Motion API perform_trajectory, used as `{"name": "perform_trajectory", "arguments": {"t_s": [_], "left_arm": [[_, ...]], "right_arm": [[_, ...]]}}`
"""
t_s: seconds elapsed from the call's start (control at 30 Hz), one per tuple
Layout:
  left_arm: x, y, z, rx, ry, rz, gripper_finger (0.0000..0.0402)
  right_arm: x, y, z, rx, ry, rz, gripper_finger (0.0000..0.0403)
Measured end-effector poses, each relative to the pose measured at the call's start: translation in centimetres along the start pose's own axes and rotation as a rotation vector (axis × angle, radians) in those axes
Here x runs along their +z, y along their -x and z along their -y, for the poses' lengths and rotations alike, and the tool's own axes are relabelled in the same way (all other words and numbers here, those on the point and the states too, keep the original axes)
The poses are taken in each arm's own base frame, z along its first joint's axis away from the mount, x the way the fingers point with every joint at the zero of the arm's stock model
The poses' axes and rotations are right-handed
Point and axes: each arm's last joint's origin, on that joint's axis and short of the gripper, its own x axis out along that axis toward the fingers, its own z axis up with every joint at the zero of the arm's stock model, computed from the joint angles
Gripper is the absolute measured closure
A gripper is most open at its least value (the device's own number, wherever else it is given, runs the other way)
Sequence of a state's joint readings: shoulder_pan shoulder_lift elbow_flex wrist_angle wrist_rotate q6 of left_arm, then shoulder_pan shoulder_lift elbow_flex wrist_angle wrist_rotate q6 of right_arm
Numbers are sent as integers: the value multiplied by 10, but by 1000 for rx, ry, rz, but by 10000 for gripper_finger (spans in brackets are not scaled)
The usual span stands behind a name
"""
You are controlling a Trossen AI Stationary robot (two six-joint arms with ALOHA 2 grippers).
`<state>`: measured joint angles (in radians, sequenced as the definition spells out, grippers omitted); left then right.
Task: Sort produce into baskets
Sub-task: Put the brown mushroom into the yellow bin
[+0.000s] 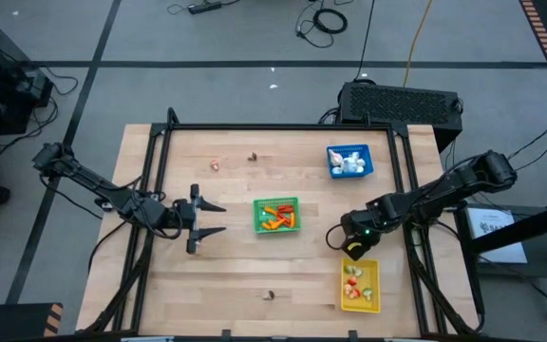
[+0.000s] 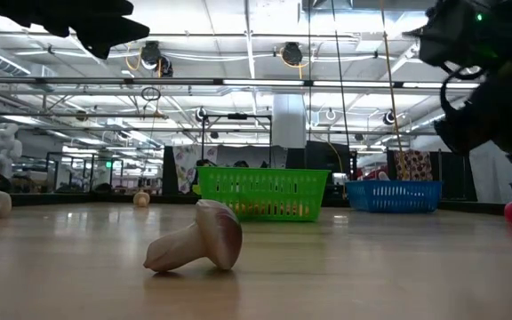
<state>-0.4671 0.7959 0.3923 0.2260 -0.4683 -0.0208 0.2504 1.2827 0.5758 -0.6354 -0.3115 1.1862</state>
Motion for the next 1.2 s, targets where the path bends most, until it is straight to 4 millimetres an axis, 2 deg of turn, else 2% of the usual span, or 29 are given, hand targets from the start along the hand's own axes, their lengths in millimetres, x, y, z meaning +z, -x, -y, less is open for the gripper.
{"name": "perform_trajectory", "arguments": {"t_s": [0.27,0.47,0.57,0.67,0.87,1.03,1.2], "left_arm": [[0,0,0,0,0,0,159],[0,0,0,0,1,0,159],[0,0,0,0,1,-1,159],[-1,0,0,0,9,-14,159],[-3,0,0,2,12,-29,159],[-3,0,0,1,33,-25,159],[-2,0,0,1,40,-23,159]], "right_arm": [[10,5,-30,296,124,117,379],[14,32,-62,433,246,231,380],[7,47,-80,489,287,247,381],[-8,58,-98,524,286,207,381],[-45,60,-117,467,136,59,381],[-69,43,-110,295,-5,-22,381],[-80,32,-95,93,-117,-44,381]]}}
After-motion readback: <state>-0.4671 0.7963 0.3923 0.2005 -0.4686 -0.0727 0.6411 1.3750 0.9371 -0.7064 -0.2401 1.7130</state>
